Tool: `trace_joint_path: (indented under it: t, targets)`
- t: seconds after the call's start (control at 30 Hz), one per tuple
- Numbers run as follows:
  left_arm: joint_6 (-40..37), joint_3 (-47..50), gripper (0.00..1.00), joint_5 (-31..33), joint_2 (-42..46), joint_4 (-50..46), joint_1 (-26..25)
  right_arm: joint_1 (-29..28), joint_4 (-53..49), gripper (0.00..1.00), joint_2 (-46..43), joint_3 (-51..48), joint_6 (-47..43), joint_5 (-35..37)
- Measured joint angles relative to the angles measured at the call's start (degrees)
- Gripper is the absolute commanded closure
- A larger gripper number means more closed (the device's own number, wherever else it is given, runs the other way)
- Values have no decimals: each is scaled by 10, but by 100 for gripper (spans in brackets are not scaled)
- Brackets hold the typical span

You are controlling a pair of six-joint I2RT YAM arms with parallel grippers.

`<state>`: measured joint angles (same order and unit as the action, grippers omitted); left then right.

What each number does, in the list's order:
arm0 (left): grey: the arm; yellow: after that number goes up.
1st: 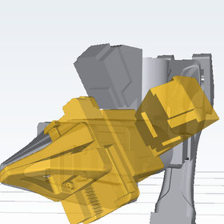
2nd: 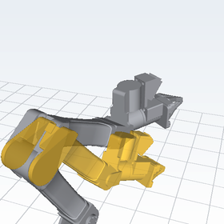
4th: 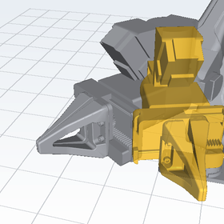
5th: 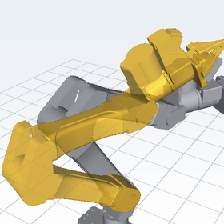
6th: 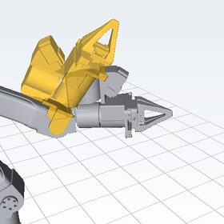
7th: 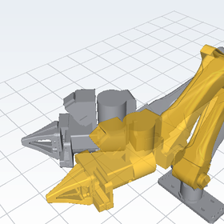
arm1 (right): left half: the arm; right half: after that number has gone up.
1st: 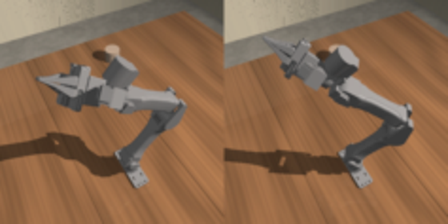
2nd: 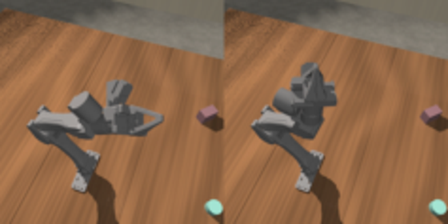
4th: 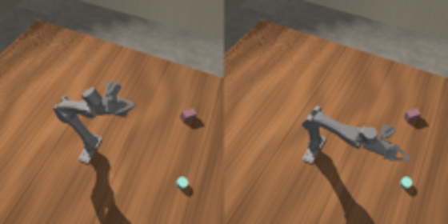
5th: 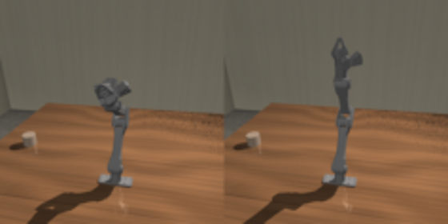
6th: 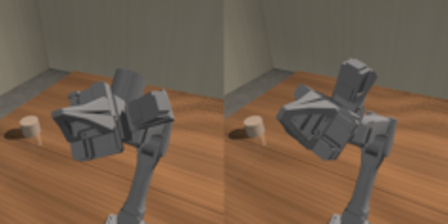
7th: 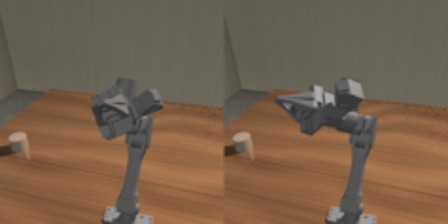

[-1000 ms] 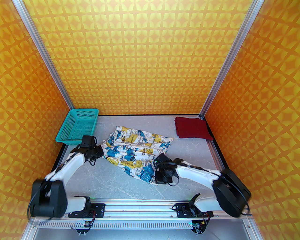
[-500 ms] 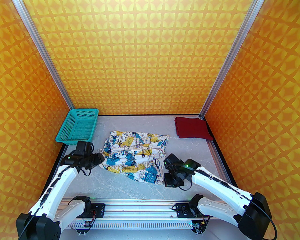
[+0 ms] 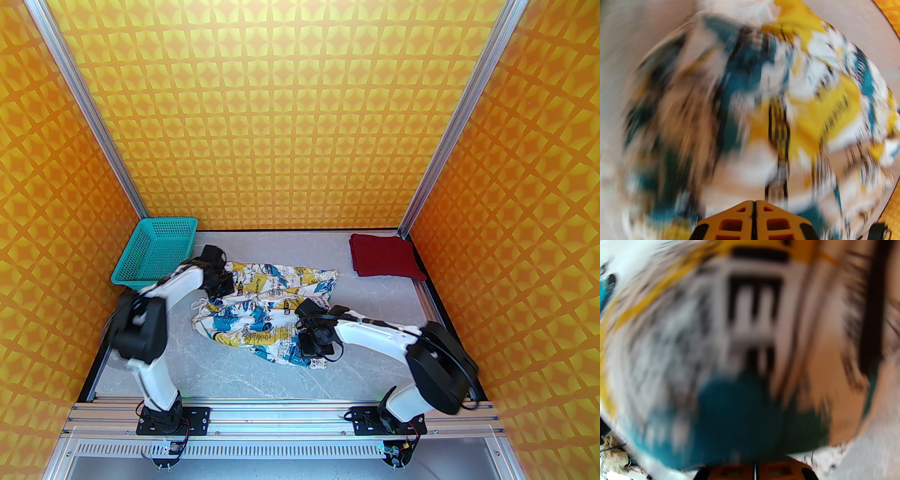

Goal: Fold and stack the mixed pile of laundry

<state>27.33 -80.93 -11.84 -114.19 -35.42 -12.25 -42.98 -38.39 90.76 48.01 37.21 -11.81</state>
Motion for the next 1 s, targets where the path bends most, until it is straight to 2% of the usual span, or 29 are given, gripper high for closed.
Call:
trace_joint_path:
  t: [0.2, 0.47, 0.63, 0.7, 0.8, 0.9, 1.0]
  targets:
    - [9, -133, 97, -13, -123, 20, 7, 15, -5, 89, -16, -17, -15, 35]
    - [27, -291, 93, -33, -237, 54, 11, 57, -90, 89, -62, -22, -48, 116]
    - [40, -335, 92, -61, -276, 90, 11, 52, -144, 79, -93, 25, -77, 124]
    - [44, -326, 88, -67, -274, 103, 10, 32, -146, 70, -110, 62, -92, 124]
    - [53, -293, 68, -77, -252, 122, 10, -17, -114, 64, -101, 137, -123, 118]
    - [51, -252, 56, -79, -211, 110, 8, -64, -42, 57, -44, 203, -169, 108]
    - [40, -229, 52, -79, -155, 87, 8, -99, 38, 49, 48, 260, -219, 78]
